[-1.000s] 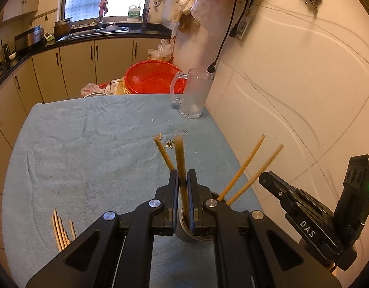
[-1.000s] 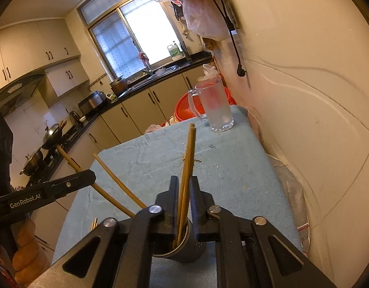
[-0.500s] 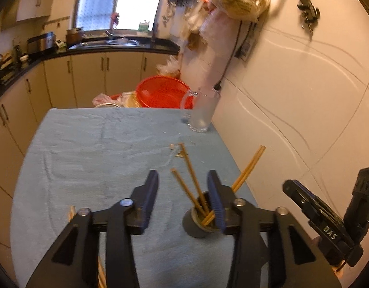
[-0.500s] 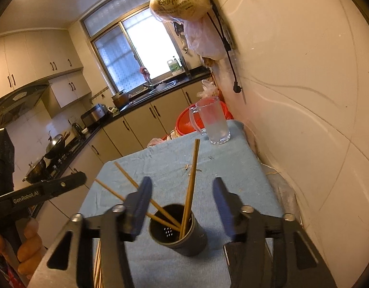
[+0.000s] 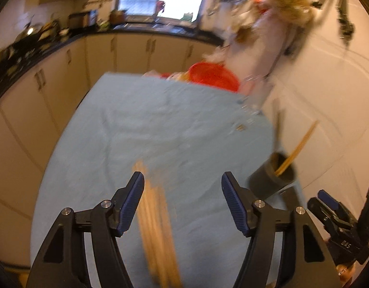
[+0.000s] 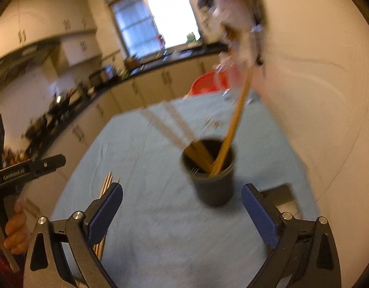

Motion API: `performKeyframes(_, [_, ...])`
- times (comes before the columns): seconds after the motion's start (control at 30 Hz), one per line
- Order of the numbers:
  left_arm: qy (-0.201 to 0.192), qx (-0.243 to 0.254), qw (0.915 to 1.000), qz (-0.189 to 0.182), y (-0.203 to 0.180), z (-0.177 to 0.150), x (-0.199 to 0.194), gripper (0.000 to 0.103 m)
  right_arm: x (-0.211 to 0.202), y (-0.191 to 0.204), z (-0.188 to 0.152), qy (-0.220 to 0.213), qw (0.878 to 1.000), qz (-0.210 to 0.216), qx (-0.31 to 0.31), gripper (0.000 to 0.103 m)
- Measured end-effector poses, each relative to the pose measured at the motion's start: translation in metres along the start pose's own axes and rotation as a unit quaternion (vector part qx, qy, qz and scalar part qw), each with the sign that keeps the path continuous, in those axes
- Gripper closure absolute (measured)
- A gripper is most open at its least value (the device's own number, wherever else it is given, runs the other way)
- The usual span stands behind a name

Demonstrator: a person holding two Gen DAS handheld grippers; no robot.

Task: Organize utensils
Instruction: 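Move both open grippers down over the chopstick pile on the towel, then grasp a chopstick with the left gripper while the right gripper grasps another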

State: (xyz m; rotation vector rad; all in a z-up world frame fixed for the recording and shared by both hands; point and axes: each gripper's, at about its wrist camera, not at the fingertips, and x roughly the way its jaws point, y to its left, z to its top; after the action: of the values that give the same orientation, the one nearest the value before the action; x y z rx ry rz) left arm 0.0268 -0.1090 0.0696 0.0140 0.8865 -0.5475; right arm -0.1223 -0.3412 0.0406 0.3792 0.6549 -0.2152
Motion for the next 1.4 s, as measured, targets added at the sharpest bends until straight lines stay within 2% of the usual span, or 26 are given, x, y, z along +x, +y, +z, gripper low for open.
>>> performKeyframes(0.13, [0.048, -0.029, 0.998, 0.028, 0.041, -0.02, 0.021, 0.037, 0.024, 0.022, -0.019, 0.04, 0.999, 0.018, -0.013, 0.002])
performKeyframes(0.23, [0.09, -0.058, 0.9938, 0.029, 0.066, -0.029, 0.039, 0.038, 0.041, 0.033, -0.029, 0.062, 0.998, 0.025, -0.014, 0.002])
performKeyframes(0.33, [0.119, -0.069, 0.99, 0.03, 0.077, -0.032, 0.056, 0.05, 0.054, 0.039, -0.032, 0.079, 0.996, 0.033, -0.011, 0.002])
performKeyframes(0.4, [0.129, -0.071, 0.9886, 0.029, 0.079, -0.033, 0.065, 0.052, 0.058, 0.043, -0.032, 0.081, 0.996, 0.035, -0.014, 0.002])
performKeyframes(0.5, [0.15, -0.076, 0.9855, 0.024, 0.079, -0.035, 0.081, 0.062, 0.06, 0.047, -0.03, 0.081, 0.996, 0.031, -0.02, 0.002])
performKeyframes(0.57, [0.159, -0.078, 0.9838, 0.028, 0.078, -0.033, 0.092, 0.068, 0.061, 0.049, -0.03, 0.082, 0.996, 0.029, -0.024, 0.002])
performKeyframes(1.0, [0.189, -0.071, 0.9784, 0.044, 0.07, -0.024, 0.135, 0.086, 0.061, 0.048, -0.032, 0.086, 0.996, 0.029, -0.027, 0.002])
performKeyframes(1.13, [0.186, -0.073, 0.9782, 0.055, 0.073, -0.023, 0.135, 0.095, 0.064, 0.053, -0.031, 0.09, 0.995, 0.028, -0.032, 0.002])
performKeyframes(1.23, [0.183, -0.073, 0.9778, 0.071, 0.079, -0.027, 0.127, 0.096, 0.069, 0.057, -0.028, 0.099, 0.994, 0.033, -0.032, 0.002])
performKeyframes(1.33, [0.179, -0.079, 0.9778, 0.074, 0.091, -0.034, 0.117, 0.096, 0.08, 0.068, -0.025, 0.119, 0.991, 0.051, -0.034, 0.013])
performKeyframes(1.4, [0.177, -0.088, 0.9775, 0.074, 0.102, -0.039, 0.11, 0.096, 0.095, 0.077, -0.02, 0.143, 0.987, 0.071, -0.028, 0.034])
